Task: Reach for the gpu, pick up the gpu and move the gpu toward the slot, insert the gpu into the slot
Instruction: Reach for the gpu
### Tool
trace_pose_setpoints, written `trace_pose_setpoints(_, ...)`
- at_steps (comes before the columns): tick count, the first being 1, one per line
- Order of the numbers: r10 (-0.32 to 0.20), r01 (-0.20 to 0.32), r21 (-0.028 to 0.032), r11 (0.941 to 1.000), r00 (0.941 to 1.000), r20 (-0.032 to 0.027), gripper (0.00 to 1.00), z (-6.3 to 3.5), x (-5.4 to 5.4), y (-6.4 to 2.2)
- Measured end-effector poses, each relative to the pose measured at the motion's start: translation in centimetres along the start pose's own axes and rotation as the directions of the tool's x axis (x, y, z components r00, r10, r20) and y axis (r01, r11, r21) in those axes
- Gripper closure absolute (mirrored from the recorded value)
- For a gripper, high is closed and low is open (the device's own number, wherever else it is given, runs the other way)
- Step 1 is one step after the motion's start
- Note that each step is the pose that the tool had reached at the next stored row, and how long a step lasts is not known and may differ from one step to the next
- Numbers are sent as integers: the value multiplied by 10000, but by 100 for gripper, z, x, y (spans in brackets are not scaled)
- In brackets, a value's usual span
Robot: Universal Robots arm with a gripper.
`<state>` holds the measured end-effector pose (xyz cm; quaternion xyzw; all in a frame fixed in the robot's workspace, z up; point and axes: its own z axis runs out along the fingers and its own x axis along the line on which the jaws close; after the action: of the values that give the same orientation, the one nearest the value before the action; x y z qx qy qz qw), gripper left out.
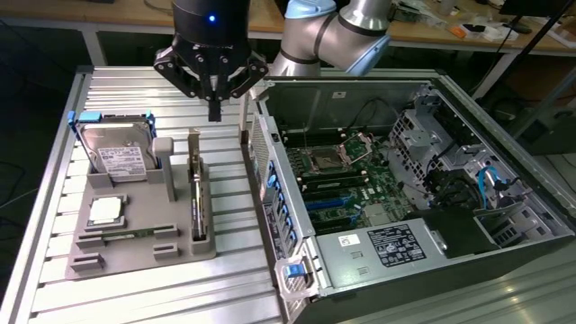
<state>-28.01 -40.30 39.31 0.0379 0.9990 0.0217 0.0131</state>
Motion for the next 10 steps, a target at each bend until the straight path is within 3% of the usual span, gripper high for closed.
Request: trace_pose_setpoints(10, 1, -1, 0, 10000, 10000, 0, 89, -7, 255, -33)
